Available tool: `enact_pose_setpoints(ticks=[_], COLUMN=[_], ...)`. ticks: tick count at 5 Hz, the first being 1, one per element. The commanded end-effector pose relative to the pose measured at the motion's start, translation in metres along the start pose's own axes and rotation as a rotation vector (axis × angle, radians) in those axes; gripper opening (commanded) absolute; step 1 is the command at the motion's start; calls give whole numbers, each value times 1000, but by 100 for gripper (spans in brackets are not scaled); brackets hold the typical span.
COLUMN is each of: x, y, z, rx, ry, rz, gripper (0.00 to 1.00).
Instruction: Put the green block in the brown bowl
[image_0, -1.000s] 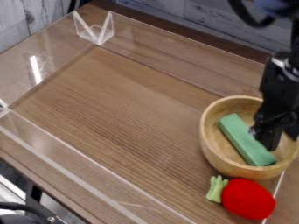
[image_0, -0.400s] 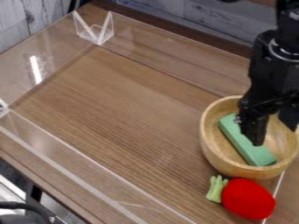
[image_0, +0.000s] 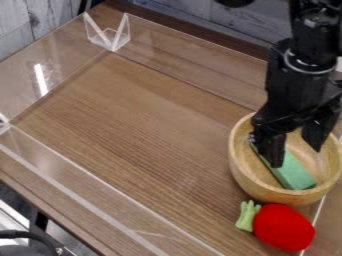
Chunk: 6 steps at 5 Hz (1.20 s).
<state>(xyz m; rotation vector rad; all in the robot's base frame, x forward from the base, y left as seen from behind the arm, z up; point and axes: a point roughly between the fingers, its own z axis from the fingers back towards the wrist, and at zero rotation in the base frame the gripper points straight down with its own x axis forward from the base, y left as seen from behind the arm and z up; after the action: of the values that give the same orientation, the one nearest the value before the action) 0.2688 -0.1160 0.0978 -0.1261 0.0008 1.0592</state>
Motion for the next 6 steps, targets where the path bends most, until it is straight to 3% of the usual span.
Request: enact_pose_setpoints(ticks=[1,2,4,6], x=[9,15,15,5], y=[5,15,7,20], z=[14,12,35,29], rx=[-64,-62,-65,-63], ry=[-6,5,9,3], rz=[-33,-76,-108,-52], gripper=[100,100,100,100])
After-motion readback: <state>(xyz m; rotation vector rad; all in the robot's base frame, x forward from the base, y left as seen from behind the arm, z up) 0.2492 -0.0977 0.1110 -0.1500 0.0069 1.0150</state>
